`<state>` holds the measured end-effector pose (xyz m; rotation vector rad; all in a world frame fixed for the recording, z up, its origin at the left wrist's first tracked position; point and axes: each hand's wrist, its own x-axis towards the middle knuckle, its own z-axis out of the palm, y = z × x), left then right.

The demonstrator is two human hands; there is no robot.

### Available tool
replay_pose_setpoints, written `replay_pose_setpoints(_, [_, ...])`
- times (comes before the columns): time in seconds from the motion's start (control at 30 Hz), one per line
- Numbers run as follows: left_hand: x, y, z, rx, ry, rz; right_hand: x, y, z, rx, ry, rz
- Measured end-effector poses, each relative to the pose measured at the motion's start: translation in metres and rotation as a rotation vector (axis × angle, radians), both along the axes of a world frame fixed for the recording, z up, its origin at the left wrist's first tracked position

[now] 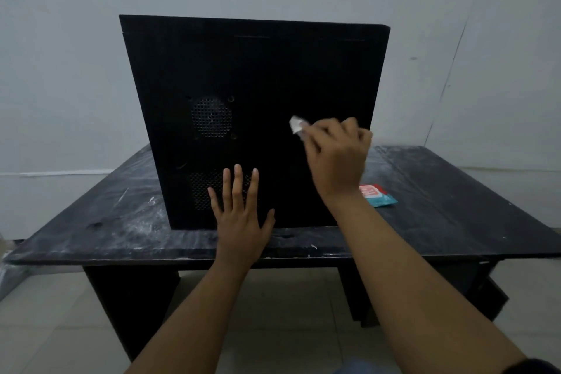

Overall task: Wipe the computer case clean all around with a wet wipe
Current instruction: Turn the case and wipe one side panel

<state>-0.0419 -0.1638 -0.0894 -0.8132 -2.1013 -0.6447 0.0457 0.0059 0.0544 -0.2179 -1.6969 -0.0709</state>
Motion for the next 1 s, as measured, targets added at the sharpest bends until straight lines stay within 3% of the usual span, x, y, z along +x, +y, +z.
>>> replay_pose_setpoints(0.1, [-0.001,0.0,0.0,0.004,0.003,0.003,-0.003,0.005,0.012,-0.247,0.136,0.1])
replay_pose_setpoints(0.17, [-0.002,0.0,0.0,-0.001,-0.003,0.002,-0.006,-0.006,-0.01,-0.23,0.082,0.14])
replay_pose_setpoints(0.3, [-0.001,-0.002,-0.001,-0.004,-0.007,-0.001,-0.003,-0.021,-0.068,0.159,-0.275,0.113])
replay_pose_setpoints(0.37, [-0.001,-0.002,-0.001,-0.005,-0.005,-0.003,0.001,-0.012,-0.06,0.265,-0.293,0.061])
replay_pose_setpoints(0.43, [-0.001,-0.002,-0.001,-0.007,-0.008,-0.004,0.004,-0.003,-0.034,0.184,-0.164,-0.002])
replay_pose_setpoints(0.5, [0.0,-0.001,-0.001,-0.005,-0.011,-0.006,0.008,0.012,-0.008,-0.023,0.004,-0.029])
replay_pose_setpoints(0.6, [0.0,-0.001,-0.001,-0.001,-0.007,-0.003,0.007,0.017,-0.002,-0.27,0.139,0.052])
replay_pose_setpoints(0.67, [0.001,-0.002,0.0,-0.002,-0.006,-0.008,0.004,0.007,-0.026,-0.251,0.072,0.105])
replay_pose_setpoints(0.8, [0.0,-0.002,-0.001,-0.01,-0.017,-0.008,0.007,0.005,-0.06,-0.023,-0.153,0.118])
replay_pose_setpoints(0.87, [0.0,-0.002,-0.001,-0.01,-0.013,-0.009,0.01,0.016,-0.045,-0.068,-0.092,0.093])
replay_pose_setpoints(1.0, [0.0,-0.002,-0.001,-0.007,-0.007,-0.013,0.015,0.034,-0.012,-0.35,0.151,0.052])
